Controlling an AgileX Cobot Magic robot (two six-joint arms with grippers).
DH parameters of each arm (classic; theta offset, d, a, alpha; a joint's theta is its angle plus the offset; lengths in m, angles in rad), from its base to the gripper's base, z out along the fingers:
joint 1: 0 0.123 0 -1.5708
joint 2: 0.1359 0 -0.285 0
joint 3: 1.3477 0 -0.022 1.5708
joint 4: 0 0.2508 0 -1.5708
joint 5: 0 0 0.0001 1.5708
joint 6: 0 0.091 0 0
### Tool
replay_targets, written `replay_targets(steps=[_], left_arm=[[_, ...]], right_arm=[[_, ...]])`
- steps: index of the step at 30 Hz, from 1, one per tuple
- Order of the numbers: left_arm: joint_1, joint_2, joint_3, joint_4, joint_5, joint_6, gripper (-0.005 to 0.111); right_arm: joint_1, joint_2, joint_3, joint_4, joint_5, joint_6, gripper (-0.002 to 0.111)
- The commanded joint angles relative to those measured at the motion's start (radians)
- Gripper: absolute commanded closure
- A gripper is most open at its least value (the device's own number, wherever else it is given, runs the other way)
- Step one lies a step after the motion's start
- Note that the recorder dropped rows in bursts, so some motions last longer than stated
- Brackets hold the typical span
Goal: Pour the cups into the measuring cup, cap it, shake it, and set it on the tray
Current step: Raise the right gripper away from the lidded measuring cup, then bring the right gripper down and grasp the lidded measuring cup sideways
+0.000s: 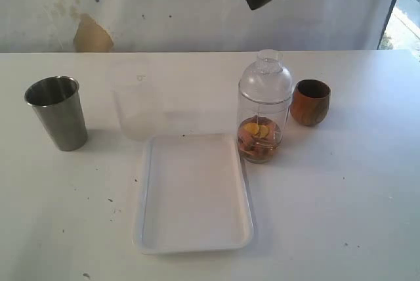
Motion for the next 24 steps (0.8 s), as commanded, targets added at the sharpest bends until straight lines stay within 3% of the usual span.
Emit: replay_targets(steps=[1, 6, 15, 24], left_arm=[[-0.001, -0.005, 0.007, -0.006, -0.001, 0.001, 0.107], [-0.001, -0.005, 0.007, -0.006, -0.001, 0.001, 0.107], [-0.001, -0.005, 0.007, -0.006, -0.001, 0.001, 0.107], [-0.001, -0.005, 0.007, -0.006, -0.001, 0.001, 0.107]], right_arm=[[0.001, -0.056, 0.113, 0.141, -0.137, -0.150, 0.003], [0.001, -0.177, 0.371, 0.295, -0.430, -0.325, 0.003], [0.012, -0.333, 0.806, 0.349, -0.840, -0.376, 0.003], [0.138, -0.357, 1.038, 0.368, -1.125, -0.393, 0.003]])
